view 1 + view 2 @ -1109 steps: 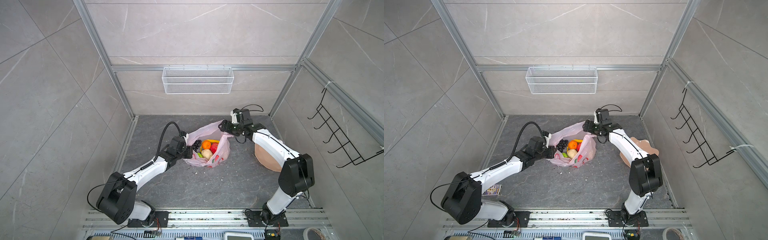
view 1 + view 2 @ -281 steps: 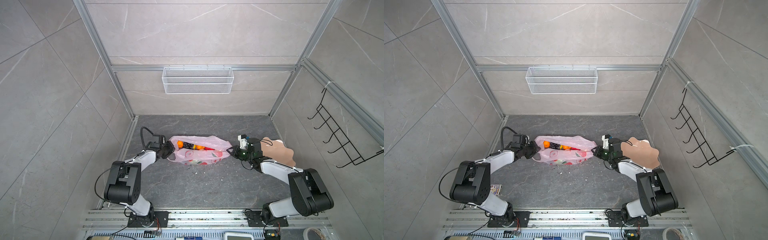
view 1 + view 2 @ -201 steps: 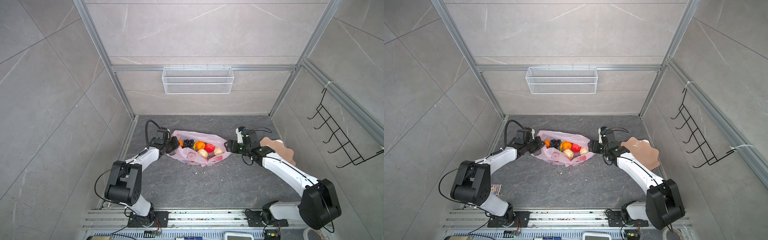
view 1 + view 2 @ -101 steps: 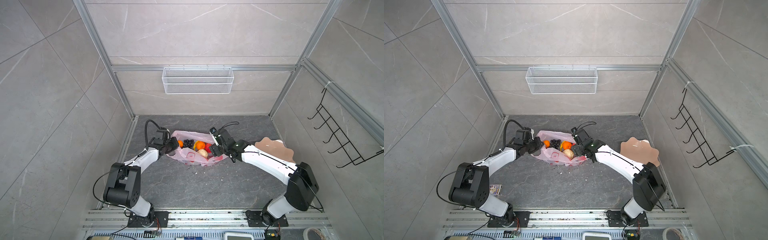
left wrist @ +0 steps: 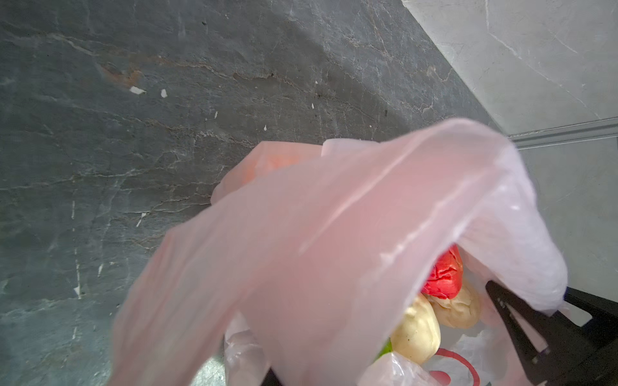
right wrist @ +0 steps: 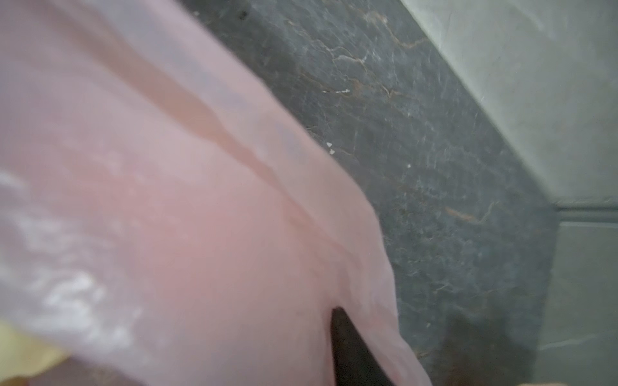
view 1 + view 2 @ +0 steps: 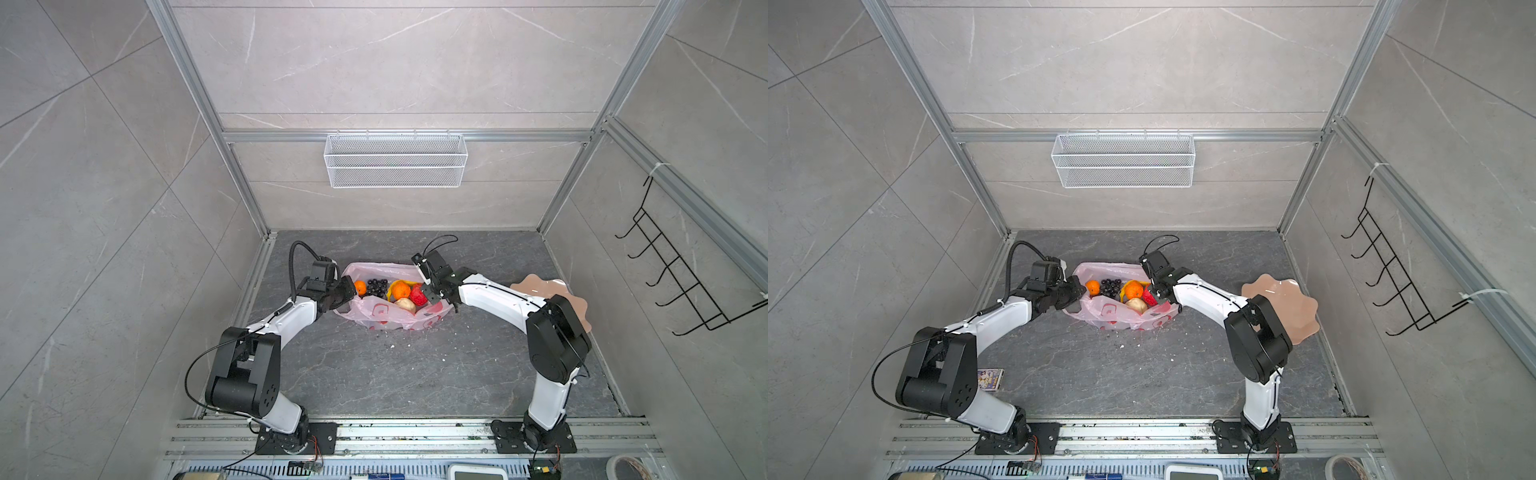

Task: Take the fake fruits out of the plastic bag

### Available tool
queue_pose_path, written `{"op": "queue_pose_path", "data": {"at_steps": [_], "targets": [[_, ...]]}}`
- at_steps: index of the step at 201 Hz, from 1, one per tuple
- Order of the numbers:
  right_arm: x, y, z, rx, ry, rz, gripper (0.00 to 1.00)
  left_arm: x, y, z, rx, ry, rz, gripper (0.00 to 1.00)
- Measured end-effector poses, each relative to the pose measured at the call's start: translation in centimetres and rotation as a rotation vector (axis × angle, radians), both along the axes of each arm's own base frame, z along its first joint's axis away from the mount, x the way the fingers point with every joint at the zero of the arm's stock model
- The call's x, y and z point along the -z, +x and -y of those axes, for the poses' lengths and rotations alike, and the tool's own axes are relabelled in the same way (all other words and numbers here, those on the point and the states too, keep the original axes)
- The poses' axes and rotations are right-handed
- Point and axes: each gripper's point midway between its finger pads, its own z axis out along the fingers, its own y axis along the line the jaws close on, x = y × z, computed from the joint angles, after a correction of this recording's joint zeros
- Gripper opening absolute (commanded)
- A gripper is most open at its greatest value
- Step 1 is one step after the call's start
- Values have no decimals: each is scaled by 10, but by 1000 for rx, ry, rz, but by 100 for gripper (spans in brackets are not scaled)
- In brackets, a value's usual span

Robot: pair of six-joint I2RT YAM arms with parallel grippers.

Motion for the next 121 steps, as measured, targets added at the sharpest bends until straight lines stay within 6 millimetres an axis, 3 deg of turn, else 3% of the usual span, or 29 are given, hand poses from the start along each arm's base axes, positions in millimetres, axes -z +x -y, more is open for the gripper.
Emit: {"op": "queue_pose_path", "data": {"at_steps": [25,49,73,90,111,121], "targets": [[0,13,15,78,149,-41,0,2,1,-5,-16,11,5,5],[-5,25,34,164,422,-105,0,7,-3,-16,-33,0,7,5],[-22,28,36,199,774,-189,0,10,-4,-16,-21,-76,24,6],[-28,26,34,206,911,-249,0,8,0,-16,-18,-110,32,8],[-34,25,28,209,993,-287,0,8,10,-21,-37,-113,26,16],[-36,24,26,215,1009,-296,0,8,15,-22,-44,-94,16,26]]}}
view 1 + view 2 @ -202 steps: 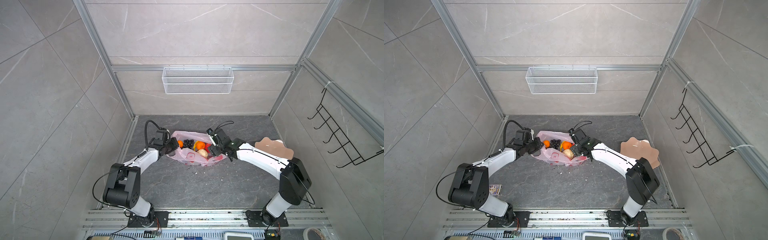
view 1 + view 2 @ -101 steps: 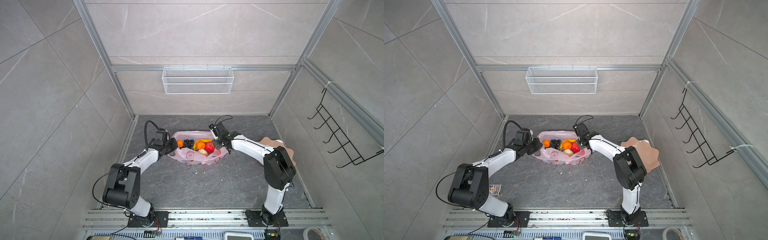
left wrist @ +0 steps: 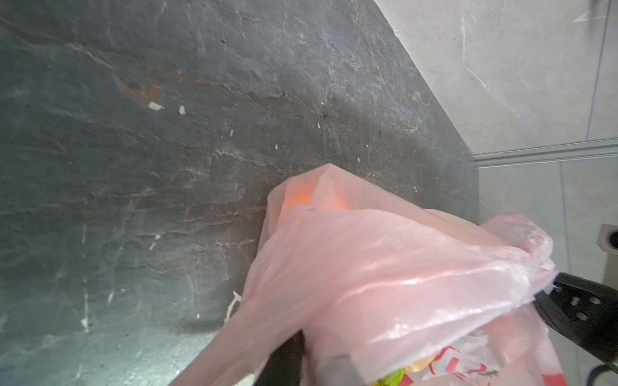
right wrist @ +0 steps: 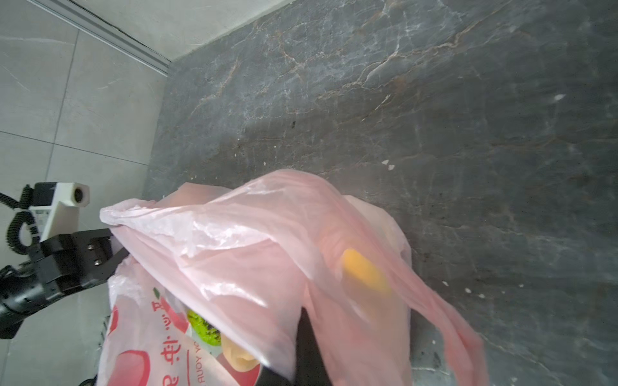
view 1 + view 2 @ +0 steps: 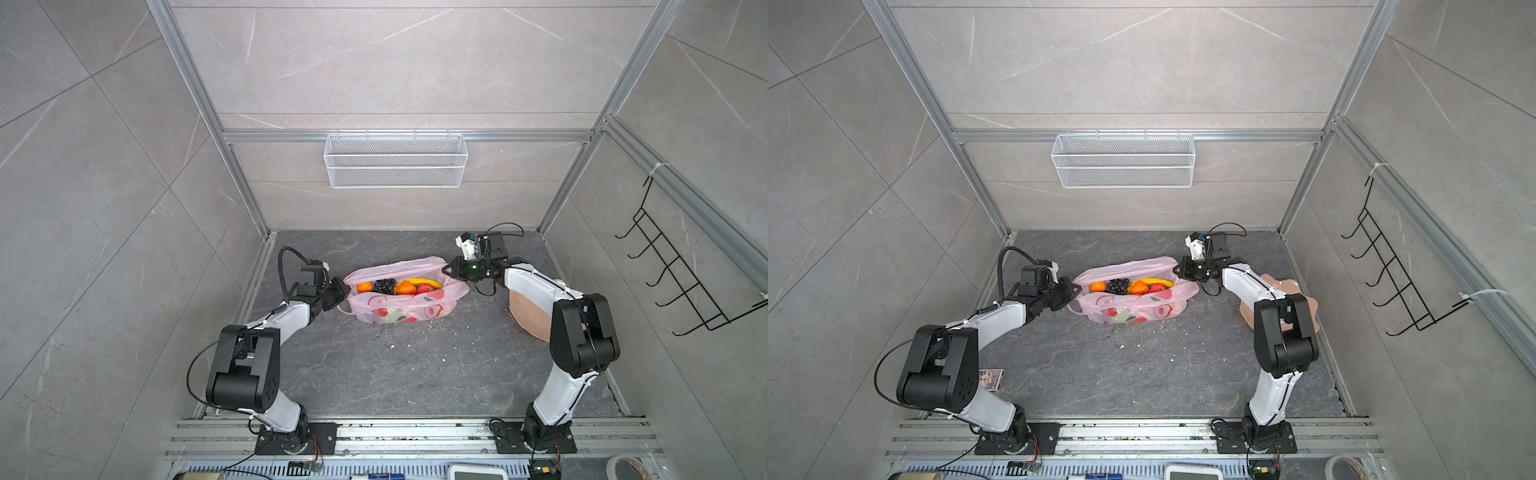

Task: Take the fake fruits out of the plastic bag

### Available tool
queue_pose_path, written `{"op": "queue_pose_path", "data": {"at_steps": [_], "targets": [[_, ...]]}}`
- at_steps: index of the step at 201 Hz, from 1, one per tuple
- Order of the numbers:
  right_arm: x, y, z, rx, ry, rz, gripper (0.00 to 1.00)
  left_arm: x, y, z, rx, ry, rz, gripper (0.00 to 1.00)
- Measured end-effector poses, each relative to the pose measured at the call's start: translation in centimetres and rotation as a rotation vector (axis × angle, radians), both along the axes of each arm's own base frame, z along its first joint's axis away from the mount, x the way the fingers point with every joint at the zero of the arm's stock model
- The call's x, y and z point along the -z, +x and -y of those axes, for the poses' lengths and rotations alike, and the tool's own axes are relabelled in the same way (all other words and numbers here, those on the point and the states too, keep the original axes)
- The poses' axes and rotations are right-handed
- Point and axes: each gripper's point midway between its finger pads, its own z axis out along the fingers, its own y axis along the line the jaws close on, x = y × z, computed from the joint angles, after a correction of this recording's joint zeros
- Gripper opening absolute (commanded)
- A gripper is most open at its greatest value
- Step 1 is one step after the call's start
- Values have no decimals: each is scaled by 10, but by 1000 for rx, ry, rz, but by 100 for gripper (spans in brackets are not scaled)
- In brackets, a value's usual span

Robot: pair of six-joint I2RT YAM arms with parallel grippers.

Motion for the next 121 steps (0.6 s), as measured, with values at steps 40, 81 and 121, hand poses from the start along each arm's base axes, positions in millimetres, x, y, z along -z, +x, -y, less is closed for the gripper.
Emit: {"op": "queue_pose_path", "data": {"at_steps": [40,81,121], "targets": [[6,-2,-2,21,-39,-14,0,-16,6,25,54,167,6,62],[14,-11,-10,30,-105,-20,0,-5,-17,32,74,285,-88,80],[8,-19,-13,47,-153,11,0,10,-38,29,54,304,-195,75]]}}
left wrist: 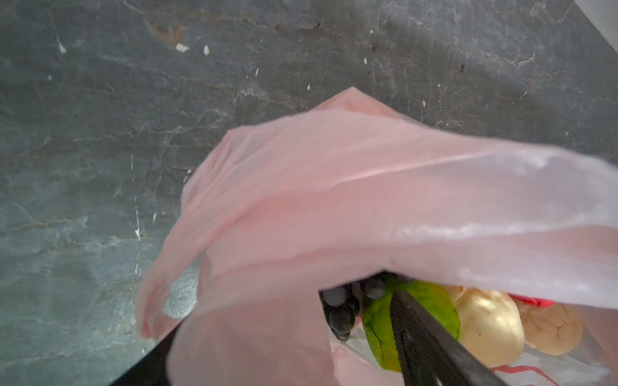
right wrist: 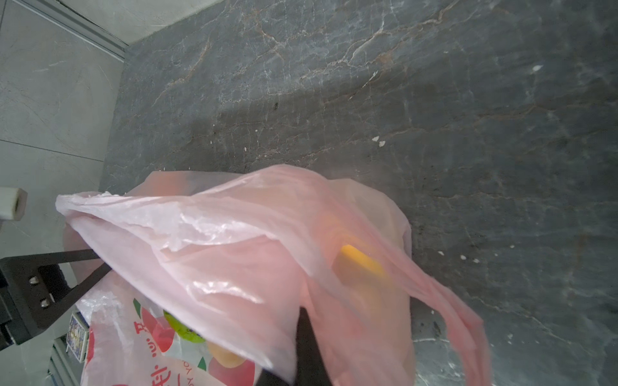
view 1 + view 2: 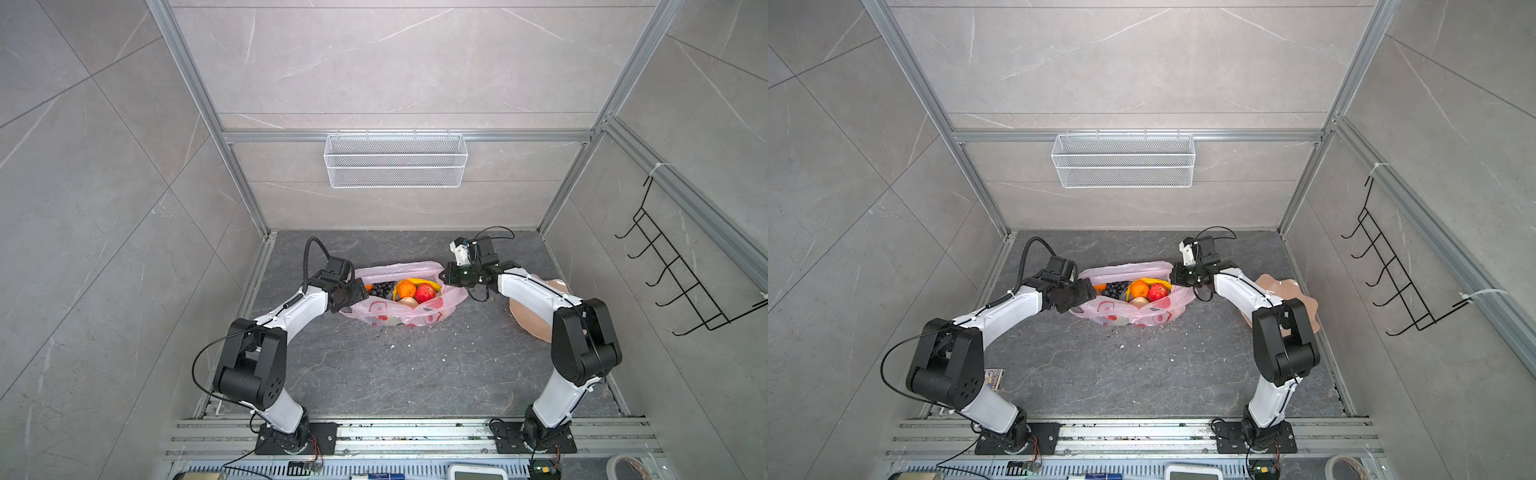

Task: Take the fake fruits out of the plastic bag

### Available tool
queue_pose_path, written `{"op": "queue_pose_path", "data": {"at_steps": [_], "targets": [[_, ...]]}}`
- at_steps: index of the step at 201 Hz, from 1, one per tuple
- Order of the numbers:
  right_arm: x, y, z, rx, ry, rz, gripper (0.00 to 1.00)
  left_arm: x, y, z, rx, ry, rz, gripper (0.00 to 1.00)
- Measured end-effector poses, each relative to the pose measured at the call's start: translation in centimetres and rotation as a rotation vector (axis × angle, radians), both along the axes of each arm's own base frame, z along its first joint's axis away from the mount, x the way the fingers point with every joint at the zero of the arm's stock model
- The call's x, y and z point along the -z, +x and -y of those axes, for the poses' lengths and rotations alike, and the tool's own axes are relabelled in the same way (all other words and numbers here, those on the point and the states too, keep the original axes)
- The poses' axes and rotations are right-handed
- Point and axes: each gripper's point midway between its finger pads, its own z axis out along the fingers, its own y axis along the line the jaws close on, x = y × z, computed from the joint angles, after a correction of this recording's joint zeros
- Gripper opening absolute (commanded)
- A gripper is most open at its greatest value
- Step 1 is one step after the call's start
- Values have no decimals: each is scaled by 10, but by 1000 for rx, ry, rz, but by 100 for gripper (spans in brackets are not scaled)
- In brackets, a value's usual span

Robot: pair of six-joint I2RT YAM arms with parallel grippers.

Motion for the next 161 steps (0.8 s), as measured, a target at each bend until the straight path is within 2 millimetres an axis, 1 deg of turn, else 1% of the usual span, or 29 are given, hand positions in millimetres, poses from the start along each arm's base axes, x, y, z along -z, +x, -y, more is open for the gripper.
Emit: {"op": "queue_pose_path", "data": {"at_steps": [6,10,20,34,41,49,57,65,84,96,118,138,141,145,146,149,151,152,156,157,161], "targets": [[-1,0,0,6,-3,4,0,1,-2,2,3,-1,-8,72],[-2,0,0,8,-5,7,0,2,-4,4,3,-3,-11,68],[-3,1,1,18,-6,6,0,4,-7,7,9,-5,-16,55],[-3,2,2,33,4,-1,0,12,-12,11,22,-13,-24,41],[-4,2,2,44,16,-6,0,18,-17,11,31,-14,-33,31],[-6,4,3,57,36,-11,0,26,-22,10,36,-10,-43,22],[-8,7,5,75,65,-15,0,37,-30,6,37,-6,-53,16],[-11,11,7,94,96,-24,0,45,-37,1,34,-4,-52,12],[-15,26,18,144,171,-43,0,61,-56,-15,18,-8,-35,8],[-14,37,20,160,206,-57,0,64,-62,-20,19,-19,-5,8],[-11,56,11,165,249,-78,0,59,-59,-13,53,-44,56,8],[-12,68,1,158,258,-75,0,54,-54,0,106,-37,91,8],[-13,69,-2,154,257,-74,2,53,-53,4,118,-35,95,8],[-14,70,-5,149,253,-72,8,51,-52,8,133,-32,102,8],[-14,71,-5,148,252,-72,8,50,-51,10,138,-32,103,8],[-16,71,-8,145,251,-70,13,49,-50,14,148,-32,108,9],[-17,71,-9,142,248,-67,18,48,-49,16,155,-32,112,9],[-17,71,-11,139,247,-66,18,47,-49,18,160,-31,113,9],[-20,71,-14,130,242,-61,26,44,-47,23,173,-33,122,9],[-20,71,-15,129,240,-60,26,44,-47,24,176,-34,124,9],[-22,70,-19,121,233,-57,33,42,-45,27,183,-35,130,9]]}}
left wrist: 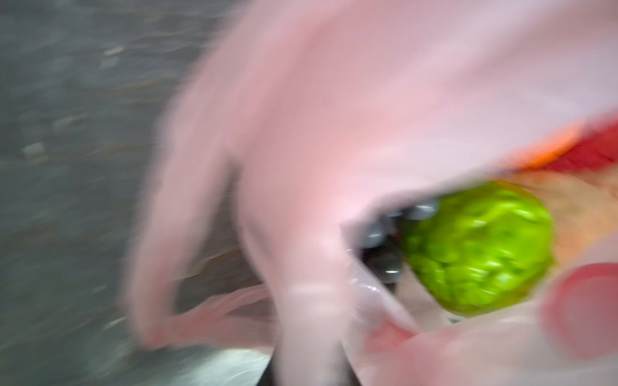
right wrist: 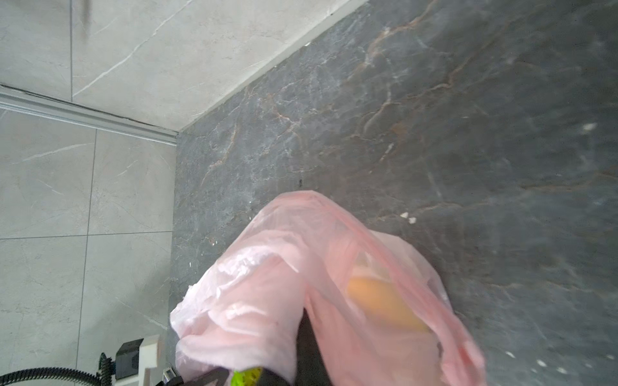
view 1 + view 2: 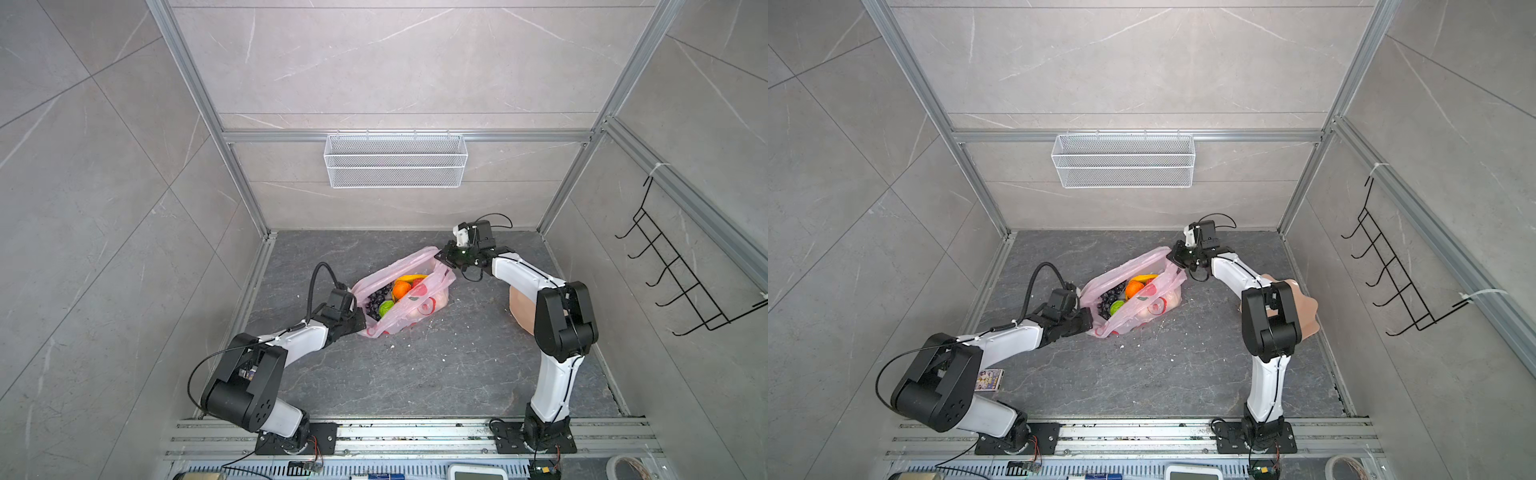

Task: Take the fake fruits out of the plastic bag

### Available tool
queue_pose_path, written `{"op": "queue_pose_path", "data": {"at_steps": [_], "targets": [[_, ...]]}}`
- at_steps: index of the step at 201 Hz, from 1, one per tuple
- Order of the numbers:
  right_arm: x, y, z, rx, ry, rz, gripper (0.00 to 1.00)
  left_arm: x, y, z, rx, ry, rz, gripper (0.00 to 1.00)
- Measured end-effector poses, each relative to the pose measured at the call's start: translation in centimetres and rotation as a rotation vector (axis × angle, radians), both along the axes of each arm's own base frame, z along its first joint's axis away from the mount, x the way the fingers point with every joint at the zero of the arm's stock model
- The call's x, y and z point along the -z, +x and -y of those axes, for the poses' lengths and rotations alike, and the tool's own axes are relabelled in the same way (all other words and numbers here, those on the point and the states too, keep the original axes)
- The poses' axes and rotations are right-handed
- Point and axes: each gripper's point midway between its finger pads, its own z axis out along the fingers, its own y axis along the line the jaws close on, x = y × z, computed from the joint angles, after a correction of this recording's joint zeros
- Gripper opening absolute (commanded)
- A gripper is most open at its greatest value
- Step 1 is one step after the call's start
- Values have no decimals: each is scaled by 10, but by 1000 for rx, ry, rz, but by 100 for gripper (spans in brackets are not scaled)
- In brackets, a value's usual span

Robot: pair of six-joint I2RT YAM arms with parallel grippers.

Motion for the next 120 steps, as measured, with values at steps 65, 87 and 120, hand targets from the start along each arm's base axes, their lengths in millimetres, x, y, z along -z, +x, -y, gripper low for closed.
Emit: {"op": "queue_pose_path", "data": {"at_steps": [65,87,120], "targets": [[-8,-34,15,56,-360,25,78,-17,14,19,41,-16,51,13],[-21,-53,20,97,-486,43,80,-17,14,19,42,-14,52,15],[-9,-74,10,95,-558,19,79,-17,13,20,49,-10,54,19]]}}
